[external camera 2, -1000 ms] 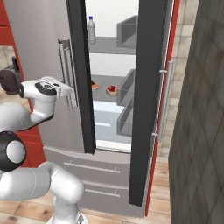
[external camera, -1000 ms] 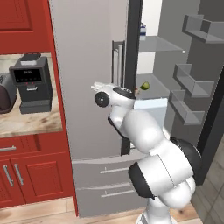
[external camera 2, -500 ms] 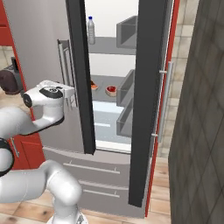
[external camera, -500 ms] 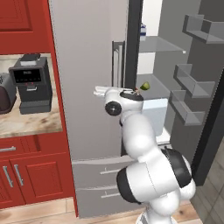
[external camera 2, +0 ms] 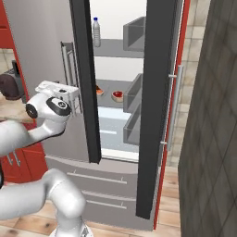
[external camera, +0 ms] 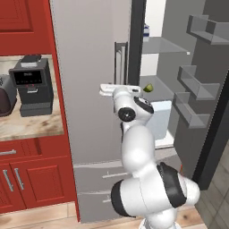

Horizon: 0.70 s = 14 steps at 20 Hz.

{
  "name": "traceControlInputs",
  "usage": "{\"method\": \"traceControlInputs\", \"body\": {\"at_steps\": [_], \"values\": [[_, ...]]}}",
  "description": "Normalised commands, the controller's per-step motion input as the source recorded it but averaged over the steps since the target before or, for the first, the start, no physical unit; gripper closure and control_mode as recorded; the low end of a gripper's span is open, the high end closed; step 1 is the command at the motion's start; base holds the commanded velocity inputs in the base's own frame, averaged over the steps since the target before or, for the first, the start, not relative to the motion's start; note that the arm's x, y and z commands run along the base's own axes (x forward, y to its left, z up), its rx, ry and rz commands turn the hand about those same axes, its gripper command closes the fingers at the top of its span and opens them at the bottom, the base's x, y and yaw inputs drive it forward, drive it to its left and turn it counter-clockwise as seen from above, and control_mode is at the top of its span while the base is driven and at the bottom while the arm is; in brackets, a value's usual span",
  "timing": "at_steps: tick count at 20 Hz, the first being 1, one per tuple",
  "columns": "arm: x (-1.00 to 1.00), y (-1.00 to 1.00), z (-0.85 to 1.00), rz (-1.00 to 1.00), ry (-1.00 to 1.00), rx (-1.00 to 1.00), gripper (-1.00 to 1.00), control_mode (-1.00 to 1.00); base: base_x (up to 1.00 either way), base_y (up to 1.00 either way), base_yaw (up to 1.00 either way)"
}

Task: Place the tupperware on the second highest shelf of the fridge. Make space for the tupperware among the existing items by rearranging them on the shelves if needed. Close the fridge door when finished.

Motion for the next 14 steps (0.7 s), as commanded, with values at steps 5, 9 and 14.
{"method": "traceControlInputs", "body": {"at_steps": [5, 9, 14], "values": [[-0.96, 0.17, 1.00, 0.02, 0.14, 0.00, -1.00, -1.00, 0.00, 0.00, 0.00], [-0.98, 0.21, 1.00, 0.00, 0.17, 0.00, -1.00, -1.00, 0.00, 0.00, 0.00], [-1.00, 0.06, 1.00, 0.00, 0.25, 0.00, -1.00, -1.00, 0.00, 0.00, 0.00]]}}
